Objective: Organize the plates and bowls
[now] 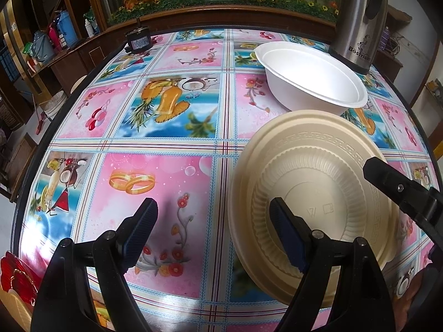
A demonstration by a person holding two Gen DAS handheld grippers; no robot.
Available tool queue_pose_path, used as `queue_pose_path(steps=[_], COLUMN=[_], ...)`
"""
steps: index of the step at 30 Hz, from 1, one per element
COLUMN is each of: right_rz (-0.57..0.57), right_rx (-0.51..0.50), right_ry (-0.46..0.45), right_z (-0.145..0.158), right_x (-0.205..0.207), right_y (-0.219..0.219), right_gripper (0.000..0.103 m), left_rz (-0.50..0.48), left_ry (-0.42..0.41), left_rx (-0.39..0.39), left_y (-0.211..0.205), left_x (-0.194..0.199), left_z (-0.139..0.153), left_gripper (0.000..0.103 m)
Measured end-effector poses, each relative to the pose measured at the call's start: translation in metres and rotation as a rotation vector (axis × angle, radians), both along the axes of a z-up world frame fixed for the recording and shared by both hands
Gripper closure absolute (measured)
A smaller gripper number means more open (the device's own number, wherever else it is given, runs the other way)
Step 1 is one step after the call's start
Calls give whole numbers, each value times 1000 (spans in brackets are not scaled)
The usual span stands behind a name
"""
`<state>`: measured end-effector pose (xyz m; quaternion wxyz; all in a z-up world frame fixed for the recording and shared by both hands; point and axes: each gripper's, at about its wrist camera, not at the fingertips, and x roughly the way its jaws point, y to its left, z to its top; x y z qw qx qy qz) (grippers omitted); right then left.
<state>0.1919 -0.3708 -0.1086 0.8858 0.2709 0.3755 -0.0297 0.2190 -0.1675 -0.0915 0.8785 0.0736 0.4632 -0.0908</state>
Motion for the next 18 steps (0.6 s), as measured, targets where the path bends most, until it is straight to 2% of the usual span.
queue_pose_path(steps=[18], right_rz=[1], right_rx=[11], right_ry=[-13], right_z=[4], right_x=[-6], right_y=[2], right_gripper=[45], left_rz=[9], left_ry=[11], left_rx=[-14], left_y=[3], left_x=[-1], left_z=[3], left_gripper=[20])
